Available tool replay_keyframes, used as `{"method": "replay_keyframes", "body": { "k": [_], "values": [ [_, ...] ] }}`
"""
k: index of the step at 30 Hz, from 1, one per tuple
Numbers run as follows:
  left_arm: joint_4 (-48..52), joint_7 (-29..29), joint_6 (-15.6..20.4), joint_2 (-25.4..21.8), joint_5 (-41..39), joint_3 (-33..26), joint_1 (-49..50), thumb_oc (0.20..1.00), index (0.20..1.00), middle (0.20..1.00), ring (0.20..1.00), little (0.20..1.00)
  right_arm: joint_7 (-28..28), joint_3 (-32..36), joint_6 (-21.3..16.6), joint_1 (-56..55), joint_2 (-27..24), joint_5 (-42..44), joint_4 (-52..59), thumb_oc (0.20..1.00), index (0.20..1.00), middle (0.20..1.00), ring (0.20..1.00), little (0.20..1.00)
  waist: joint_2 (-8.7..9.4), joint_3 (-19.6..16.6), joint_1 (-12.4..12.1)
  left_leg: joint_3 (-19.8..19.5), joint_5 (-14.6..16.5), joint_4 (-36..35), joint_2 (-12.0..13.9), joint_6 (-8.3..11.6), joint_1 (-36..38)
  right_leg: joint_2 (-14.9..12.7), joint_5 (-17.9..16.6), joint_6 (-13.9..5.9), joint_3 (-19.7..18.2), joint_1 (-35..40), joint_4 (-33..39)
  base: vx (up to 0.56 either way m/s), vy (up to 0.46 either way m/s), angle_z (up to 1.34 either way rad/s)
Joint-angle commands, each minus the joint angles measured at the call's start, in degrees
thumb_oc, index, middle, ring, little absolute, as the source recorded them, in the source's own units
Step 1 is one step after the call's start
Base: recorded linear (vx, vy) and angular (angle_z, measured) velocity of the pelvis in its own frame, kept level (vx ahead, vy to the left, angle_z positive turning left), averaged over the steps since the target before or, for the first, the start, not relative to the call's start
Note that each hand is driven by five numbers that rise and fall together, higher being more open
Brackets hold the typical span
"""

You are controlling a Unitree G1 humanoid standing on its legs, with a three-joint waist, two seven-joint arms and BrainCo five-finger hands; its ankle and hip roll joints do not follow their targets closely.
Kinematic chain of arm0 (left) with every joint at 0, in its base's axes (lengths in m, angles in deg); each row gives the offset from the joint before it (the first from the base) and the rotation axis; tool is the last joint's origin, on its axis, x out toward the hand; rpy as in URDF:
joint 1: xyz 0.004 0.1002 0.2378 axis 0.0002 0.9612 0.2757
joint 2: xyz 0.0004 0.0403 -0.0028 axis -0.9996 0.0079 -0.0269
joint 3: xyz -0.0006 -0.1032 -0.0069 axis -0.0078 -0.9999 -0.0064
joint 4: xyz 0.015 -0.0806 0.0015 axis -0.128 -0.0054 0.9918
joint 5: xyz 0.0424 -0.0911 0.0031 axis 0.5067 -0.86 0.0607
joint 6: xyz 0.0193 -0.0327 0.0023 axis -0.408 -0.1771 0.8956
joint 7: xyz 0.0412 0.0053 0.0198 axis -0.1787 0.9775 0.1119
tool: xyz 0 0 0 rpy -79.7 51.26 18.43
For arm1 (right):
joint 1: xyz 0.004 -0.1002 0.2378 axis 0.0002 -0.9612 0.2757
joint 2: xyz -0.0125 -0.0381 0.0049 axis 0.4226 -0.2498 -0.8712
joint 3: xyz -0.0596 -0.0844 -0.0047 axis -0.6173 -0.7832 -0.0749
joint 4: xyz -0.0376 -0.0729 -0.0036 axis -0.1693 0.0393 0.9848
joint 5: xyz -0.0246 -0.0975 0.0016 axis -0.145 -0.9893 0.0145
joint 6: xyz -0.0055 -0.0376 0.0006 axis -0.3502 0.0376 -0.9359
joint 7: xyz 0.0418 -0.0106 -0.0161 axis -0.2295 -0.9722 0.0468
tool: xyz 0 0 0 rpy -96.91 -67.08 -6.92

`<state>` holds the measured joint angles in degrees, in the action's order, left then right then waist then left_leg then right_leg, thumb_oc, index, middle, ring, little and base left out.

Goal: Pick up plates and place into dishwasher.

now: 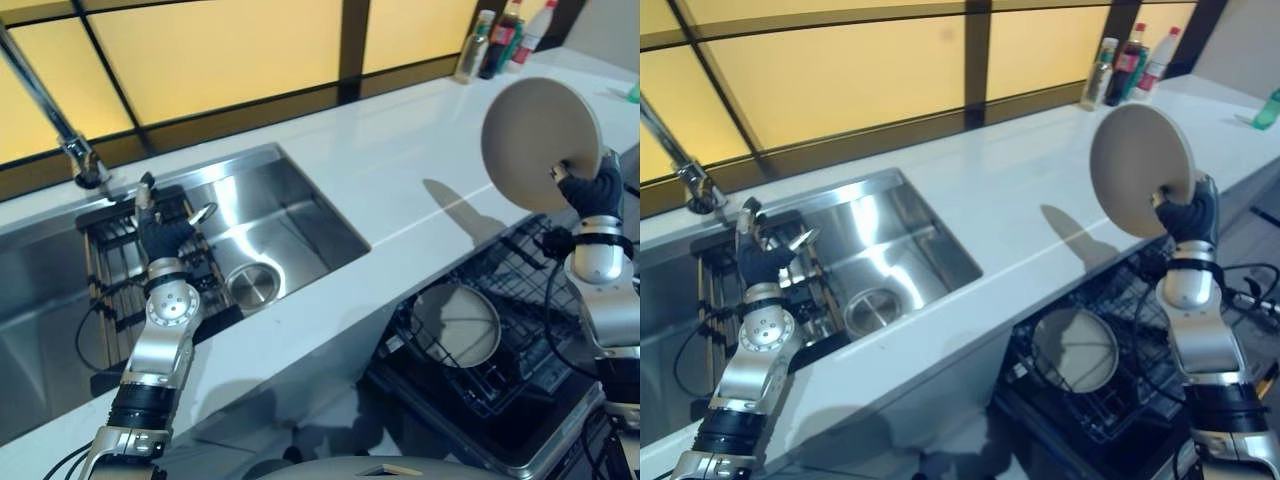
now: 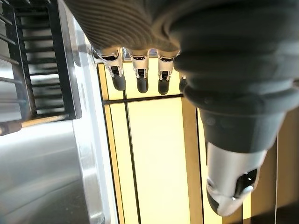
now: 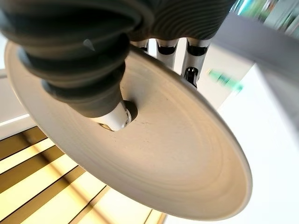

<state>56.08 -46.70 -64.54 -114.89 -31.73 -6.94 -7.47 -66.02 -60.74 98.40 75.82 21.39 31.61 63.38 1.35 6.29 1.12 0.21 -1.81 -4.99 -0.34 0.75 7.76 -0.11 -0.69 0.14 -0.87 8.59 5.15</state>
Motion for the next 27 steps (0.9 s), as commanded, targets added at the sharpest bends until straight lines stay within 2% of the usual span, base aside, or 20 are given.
{"method": "replay_keyframes", "body": {
  "k": [1,10,20,23,26,27],
  "values": [
    [-2.8,-1.5,1.4,-3.7,2.2,-1.8,1.5,1.0,1.0,1.0,1.0,1.0,2.0,3.1,-3.7,0.0,-4.4,-3.8,-1.3,0.2,0.2,0.2,0.2,0.2,1.05,-6.2,0.1,-0.8,6.1,3.2,-0.8,-0.8,-2.7,-1.6,1.9,-5.27,-1.3,-4.7,-3.7,0.04,-0.061,-0.25],
    [-3.7,-3.7,1.4,-4.4,2.7,-4.3,4.1,1.0,1.0,1.0,1.0,1.0,3.6,4.6,-2.7,-1.9,-5.3,-8.5,-5.6,0.2,0.2,0.2,0.2,0.2,1.06,-5.8,0.0,-0.7,7.8,4.9,-1.5,-1.25,-2.4,-1.6,1.8,-5.42,-3.0,-4.5,-3.5,0.05,-0.009,-0.18],
    [-3.7,-7.4,2.1,-5.4,2.8,-6.9,6.5,1.0,1.0,1.0,1.0,1.0,4.7,5.2,-2.9,-5.0,-4.9,-9.6,-11.2,0.2,0.2,0.2,0.2,0.2,1.21,-4.1,-0.1,-0.6,10.1,7.0,-2.9,-3.09,-1.4,-3.0,2.0,-7.0,-4.4,-6.0,-7.1,0.07,0.094,-0.1],
    [-3.7,-8.2,2.2,-5.9,2.9,-7.6,6.9,1.0,1.0,1.0,1.0,1.0,4.8,5.4,-2.6,-5.4,-4.6,-9.2,-12.3,0.2,0.2,0.2,0.2,0.2,1.33,-3.3,-0.2,-0.4,10.4,7.7,-3.2,-3.88,-1.5,-3.5,1.8,-7.57,-4.1,-7.4,-10.1,0.04,0.109,-0.13],
    [-3.6,-8.3,2.5,-6.7,3.3,-7.9,7.0,1.0,1.0,1.0,1.0,1.0,4.6,4.6,-2.5,-5.3,-4.8,-9.7,-13.5,0.2,0.2,0.2,0.2,0.2,1.44,-2.2,-0.4,-0.6,10.5,8.6,-3.9,-4.96,-2.1,-3.7,1.6,-7.96,-3.2,-9.9,-16.9,0.01,0.079,-0.19],
    [-3.3,-8.4,2.5,-7.3,3.1,-8.3,7.4,1.0,1.0,1.0,1.0,1.0,4.5,4.0,-2.5,-5.4,-4.7,-9.5,-13.8,0.2,0.2,0.2,0.2,0.2,1.64,-1.5,-0.9,-0.3,10.6,9.5,-4.3,-5.35,-2.5,-3.8,1.7,-7.8,-1.1,-11.0,-19.8,0.0,0.029,-0.29]
  ]
}}
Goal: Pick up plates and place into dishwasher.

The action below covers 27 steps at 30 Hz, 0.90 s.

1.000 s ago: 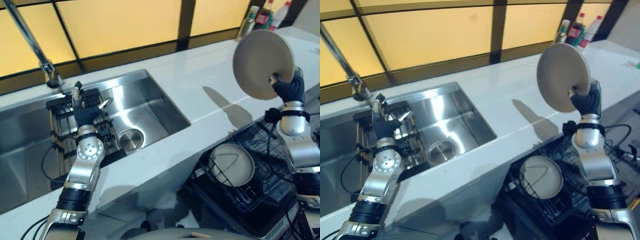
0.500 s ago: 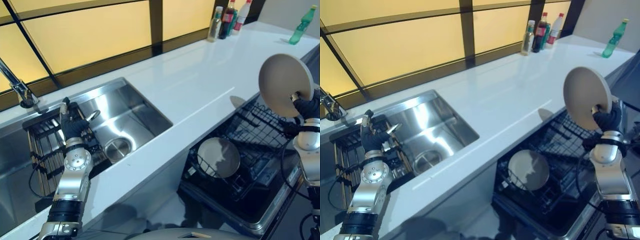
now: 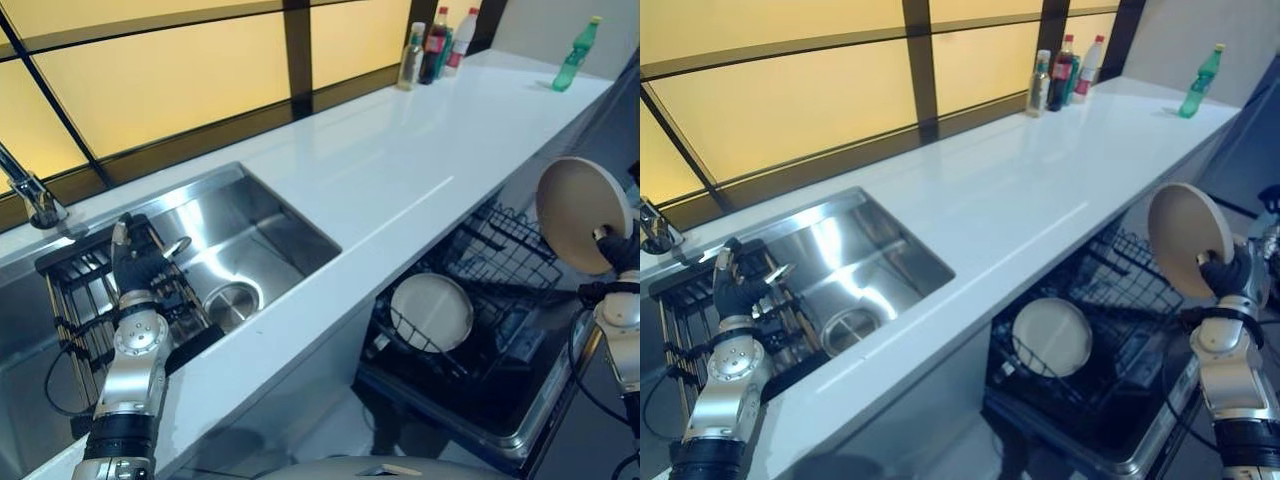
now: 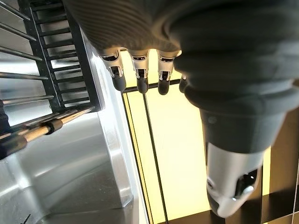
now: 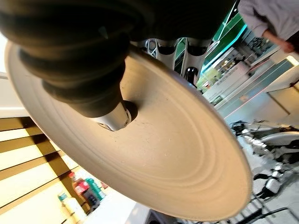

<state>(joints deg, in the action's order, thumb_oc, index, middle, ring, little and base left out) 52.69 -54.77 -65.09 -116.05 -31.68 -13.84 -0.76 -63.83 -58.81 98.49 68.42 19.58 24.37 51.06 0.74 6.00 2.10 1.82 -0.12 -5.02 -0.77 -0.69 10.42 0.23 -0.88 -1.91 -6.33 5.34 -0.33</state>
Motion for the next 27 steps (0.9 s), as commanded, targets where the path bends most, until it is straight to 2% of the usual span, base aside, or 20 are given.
{"method": "replay_keyframes", "body": {
  "k": [1,2,3,6,9,11,12,14,17,21,27],
  "values": [
    [0.3,-0.4,3.1,-6.4,3.0,-1.8,1.2,1.0,1.0,1.0,1.0,1.0,2.2,1.7,-2.4,2.1,-2.9,-1.9,-1.4,0.2,0.2,0.2,0.2,0.2,2.4,-0.9,-2.4,-1.3,8.9,9.9,-4.0,-3.91,-5.3,-4.8,1.7,-5.62,6.5,-8.2,-15.2,-0.01,-0.016,-0.36],
    [0.8,-0.5,3.3,-7.2,2.7,-2.7,2.2,1.0,1.0,1.0,1.0,1.0,2.4,0.4,-2.3,2.6,-2.9,-1.2,-1.9,0.2,0.2,0.2,0.2,0.2,2.62,0.2,-3.7,-0.1,8.9,10.5,-4.2,-3.8,-5.4,-6.8,-1.2,-5.51,10.1,-9.1,-15.2,0.0,-0.078,-0.51],
    [0.9,-0.5,3.4,-7.7,2.4,-3.2,2.7,1.0,1.0,1.0,1.0,1.0,2.6,-0.6,-2.3,3.1,-2.6,-1.1,-2.3,0.2,0.2,0.2,0.2,0.2,2.71,0.9,-4.2,0.4,9.1,10.7,-4.2,-3.67,-5.1,-7.7,-3.2,-5.77,11.3,-9.9,-14.3,0.02,-0.114,-0.74],
    [0.7,-1.2,2.9,-9.1,2.0,-3.6,2.5,1.0,1.0,1.0,1.0,1.0,3.4,-2.2,-2.4,3.8,-2.1,-0.8,-3.8,0.2,0.2,0.2,0.2,0.2,2.73,2.0,-4.3,0.2,9.7,11.3,-4.2,-3.59,-4.7,-8.1,-6.4,-6.48,10.4,-11.3,-10.8,0.06,-0.131,-0.52],
    [-0.2,-1.4,2.2,-10.4,2.4,-3.1,1.2,1.0,1.0,1.0,1.0,1.0,3.8,-2.8,-2.8,4.0,-1.7,-0.4,-5.2,0.2,0.2,0.2,0.2,0.2,3.31,3.4,-3.9,-0.7,12.1,13.0,-4.2,-3.89,-4.5,-9.8,-10.4,-8.23,8.6,-13.5,-5.5,0.12,-0.217,-0.11],
    [0.1,-1.1,1.8,-10.8,2.6,-3.2,1.5,1.0,1.0,1.0,1.0,1.0,3.5,-2.7,-2.8,3.7,-1.3,-0.9,-5.1,0.2,0.2,0.2,0.2,0.2,3.64,4.3,-3.9,-1.1,13.6,14.6,-4.2,-4.09,-4.4,-10.5,-11.5,-8.78,8.1,-14.0,-5.5,0.12,-0.195,0.07],
    [0.4,-1.3,1.9,-10.6,3.1,-3.6,1.6,1.0,1.0,1.0,1.0,1.0,3.5,-2.6,-2.8,4.0,-1.7,-0.8,-5.6,0.2,0.2,0.2,0.2,0.2,4.0,4.7,-4.3,-1.5,14.7,17.7,-4.1,-3.97,-6.3,-10.6,-8.8,-8.66,7.9,-13.0,-4.6,0.07,-0.231,0.02],
    [0.6,-1.2,1.5,-11.1,3.1,-3.8,1.7,1.0,1.0,1.0,1.0,1.0,3.4,-3.1,-2.8,4.8,-2.0,-0.6,-6.4,0.2,0.2,0.2,0.2,0.2,4.25,5.5,-4.9,-1.9,15.9,20.9,-3.5,-3.43,-8.2,-10.7,-7.5,-9.02,8.3,-12.7,-4.9,0.07,-0.265,0.06],
    [0.7,-2.5,0.5,-12.5,3.0,-4.7,1.9,1.0,1.0,1.0,1.0,1.0,4.6,-6.2,-1.3,7.1,-1.0,0.1,-7.5,0.2,0.2,0.2,0.2,0.2,5.0,7.5,-6.0,-2.6,17.0,25.0,-1.7,-3.05,-10.3,-9.3,-5.9,-9.69,8.1,-14.0,-7.9,0.09,-0.346,0.23],
    [0.3,-3.5,1.2,-15.6,2.4,-4.2,1.1,1.0,1.0,1.0,1.0,1.0,7.9,-10.6,-0.4,9.4,1.0,1.4,-8.7,0.2,0.2,0.2,0.2,0.2,5.81,9.8,-7.2,-3.5,16.0,26.2,0.1,-2.71,-13.1,-7.0,-5.2,-10.09,8.3,-15.6,-9.1,0.04,-0.277,0.2],
    [0.8,-2.8,1.5,-19.9,1.4,-1.9,-1.3,1.0,1.0,1.0,1.0,1.0,11.2,-13.9,0.0,13.2,1.1,3.7,-11.0,0.2,0.2,0.2,0.2,0.2,6.87,13.5,-8.6,-5.1,14.5,27.6,1.4,-2.79,-17.3,-5.2,-5.3,-10.51,9.2,-18.2,-10.8,0.0,-0.194,0.17]
  ]
}}
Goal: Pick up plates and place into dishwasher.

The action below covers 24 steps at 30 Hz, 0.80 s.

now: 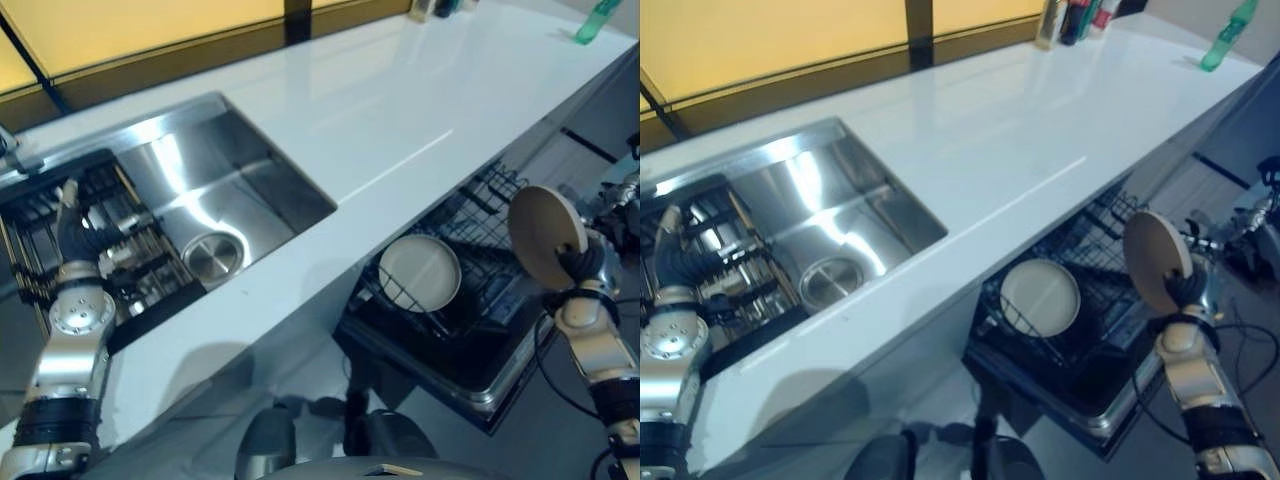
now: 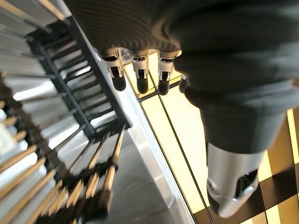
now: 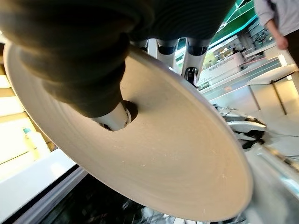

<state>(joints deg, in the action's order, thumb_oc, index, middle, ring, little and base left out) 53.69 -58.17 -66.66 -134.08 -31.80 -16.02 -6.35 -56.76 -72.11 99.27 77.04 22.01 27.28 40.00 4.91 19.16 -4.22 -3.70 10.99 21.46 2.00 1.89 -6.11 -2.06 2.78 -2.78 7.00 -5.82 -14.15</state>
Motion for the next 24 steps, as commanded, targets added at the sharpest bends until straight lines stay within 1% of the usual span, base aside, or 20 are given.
{"method": "replay_keyframes", "body": {
  "k": [1,5,8,12,16,19,20,24],
  "values": [
    [-0.1,0.4,2.9,-2.3,1.7,0.3,4.4,1.0,1.0,1.0,1.0,1.0,4.0,-0.8,-0.6,4.6,-1.5,0.7,0.0,0.2,0.2,0.2,0.2,0.2,2.96,0.7,-2.4,0.3,3.2,1.1,-1.2,-5.44,-0.8,-2.8,-9.2,-9.73,-4.0,-7.2,2.7,0.1,-0.162,0.23],
    [0.2,-0.2,2.2,-4.3,2.3,-0.5,5.4,1.0,1.0,1.0,1.0,1.0,3.5,-2.1,-0.3,3.9,-1.7,0.4,-0.4,0.2,0.2,0.2,0.2,0.2,3.99,1.6,-3.4,-0.5,2.5,0.7,-0.8,-5.88,-0.7,-2.2,-10.2,-9.96,-3.2,-7.1,2.0,0.12,-0.153,0.07],
    [-0.2,-0.8,2.2,-6.4,2.5,-1.4,5.7,1.0,1.0,1.0,1.0,1.0,1.9,-3.5,0.7,4.2,-1.7,-0.7,-1.2,0.2,0.2,0.2,0.2,0.2,4.77,2.4,-4.2,-0.9,1.9,0.7,-0.6,-6.26,-1.2,-1.7,-11.0,-9.96,-2.4,-7.2,1.5,0.09,-0.163,0.07],
    [-1.3,-1.0,1.9,-10.1,2.2,-1.3,3.3,1.0,1.0,1.0,1.0,1.0,1.6,-6.3,2.3,5.2,-1.8,-2.3,-2.5,0.2,0.2,0.2,0.2,0.2,5.36,4.1,-4.6,-0.8,1.1,1.9,-0.2,-6.57,-4.2,-1.0,-11.0,-9.51,-1.4,-7.9,1.3,-0.03,-0.174,0.15],
    [-3.7,-0.8,1.3,-14.0,1.0,0.2,-1.5,1.0,1.0,1.0,1.0,1.0,2.9,-9.3,4.0,7.4,-2.0,-3.5,-6.0,0.2,0.2,0.2,0.2,0.2,5.06,5.9,-4.6,-0.9,0.2,2.9,-0.3,-6.7,-7.9,-0.6,-11.2,-8.85,-0.2,-9.0,1.5,-0.1,-0.139,0.19],
    [-4.8,0.1,0.9,-16.7,-0.1,1.9,-5.2,1.0,1.0,1.0,1.0,1.0,4.3,-11.3,5.1,9.8,-3.4,-4.8,-8.8,0.2,0.2,0.2,0.2,0.2,4.53,7.2,-4.3,-0.9,-0.2,3.7,-0.7,-6.89,-10.9,-0.4,-11.2,-8.18,0.7,-10.2,1.9,-0.12,-0.124,0.03],
    [-5.2,0.3,0.9,-17.4,-0.6,2.4,-6.2,1.0,1.0,1.0,1.0,1.0,4.7,-11.7,5.4,10.8,-4.0,-3.9,-9.5,0.2,0.2,0.2,0.2,0.2,4.29,7.5,-4.2,-0.9,-0.4,3.9,-0.9,-6.9,-11.9,-0.3,-11.2,-7.98,1.1,-10.6,2.1,-0.15,-0.122,0.06],
    [-6.6,2.1,1.7,-18.6,-1.1,4.9,-10.3,1.0,1.0,1.0,1.0,1.0,6.1,-12.8,4.6,15.0,-5.9,-2.0,-12.5,0.2,0.2,0.2,0.2,0.2,3.16,9.1,-3.4,-1.0,-1.1,3.6,-1.6,-6.74,-15.2,-0.4,-11.3,-7.27,1.7,-13.0,2.4,-0.16,-0.081,0.07]
  ]
}}
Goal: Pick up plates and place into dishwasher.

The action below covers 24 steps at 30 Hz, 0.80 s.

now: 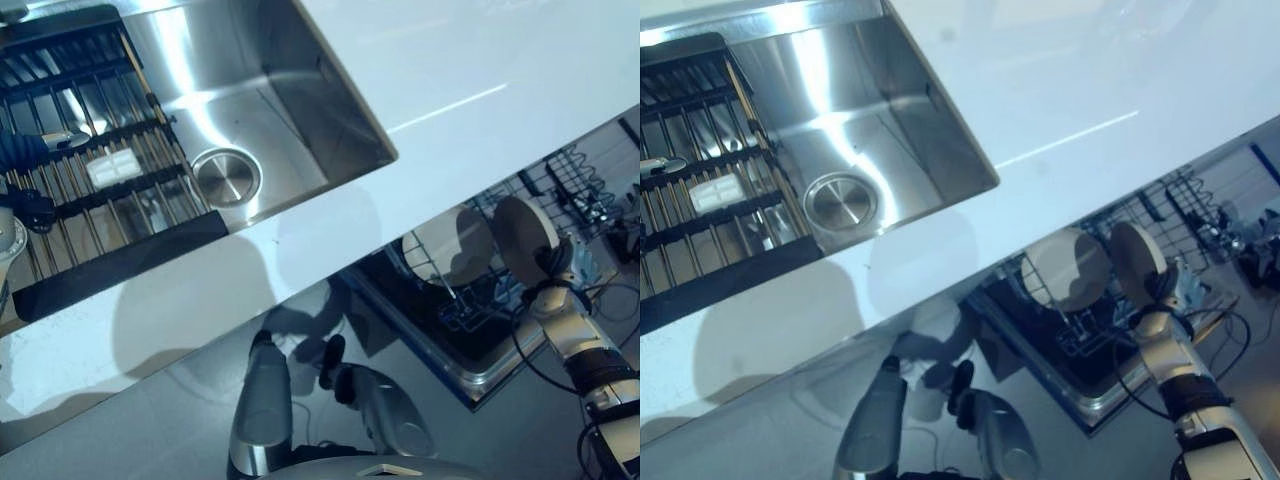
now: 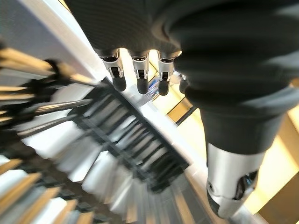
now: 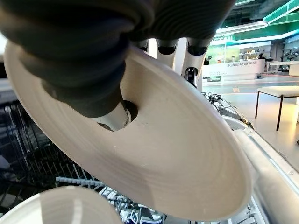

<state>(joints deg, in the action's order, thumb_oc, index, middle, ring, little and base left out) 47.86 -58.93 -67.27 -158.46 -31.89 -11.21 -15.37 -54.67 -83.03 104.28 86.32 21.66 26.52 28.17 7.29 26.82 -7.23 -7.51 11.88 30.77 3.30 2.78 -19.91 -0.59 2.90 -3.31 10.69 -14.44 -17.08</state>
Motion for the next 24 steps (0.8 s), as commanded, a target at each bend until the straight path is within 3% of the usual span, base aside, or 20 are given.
{"method": "replay_keyframes", "body": {
  "k": [1,7,17,24],
  "values": [
    [-1.0,3.4,2.6,5.4,-1.1,0.7,-2.4,1.0,1.0,1.0,1.0,1.0,4.0,-2.1,-1.1,7.0,-6.8,-1.1,-1.6,0.2,0.2,0.2,0.2,0.2,0.4,2.1,-0.1,2.9,-2.5,-6.0,-3.1,-7.52,-2.4,-2.1,-11.5,-6.57,-1.7,-5.2,5.5,-0.23,-0.063,0.09],
    [-3.2,7.8,4.1,5.3,-2.1,2.4,-5.0,1.0,1.0,1.0,1.0,1.0,3.8,-3.8,-2.9,12.7,-14.5,-2.0,-3.7,0.2,0.2,0.2,0.2,0.2,-1.56,3.0,1.8,3.5,-4.2,-8.9,-3.7,-6.99,-6.5,-3.1,-11.7,-5.6,-0.4,-10.1,6.2,-0.16,-0.013,0.08],
    [-1.2,14.0,6.4,10.6,-2.7,2.8,-1.7,1.0,1.0,1.0,1.0,1.0,7.9,-6.1,0.0,23.8,-28.4,-5.0,-5.8,0.2,0.2,0.2,0.2,0.2,-5.95,3.0,3.9,4.8,-5.8,-11.4,-5.5,-5.25,-11.2,-4.5,-9.6,-3.37,0.0,-15.7,7.5,-0.09,0.064,-0.05],
    [0.0,18.1,7.1,16.1,-2.2,4.6,-0.6,1.0,1.0,1.0,1.0,1.0,1.5,-15.6,0.4,36.3,-32.1,-8.1,-9.1,0.2,0.2,0.2,0.2,0.2,-10.16,3.0,4.2,6.0,-7.2,-11.0,-6.1,-3.71,-15.7,-5.9,-7.7,-2.23,-1.0,-21.1,6.1,-0.03,0.105,-0.13]
  ]
}}
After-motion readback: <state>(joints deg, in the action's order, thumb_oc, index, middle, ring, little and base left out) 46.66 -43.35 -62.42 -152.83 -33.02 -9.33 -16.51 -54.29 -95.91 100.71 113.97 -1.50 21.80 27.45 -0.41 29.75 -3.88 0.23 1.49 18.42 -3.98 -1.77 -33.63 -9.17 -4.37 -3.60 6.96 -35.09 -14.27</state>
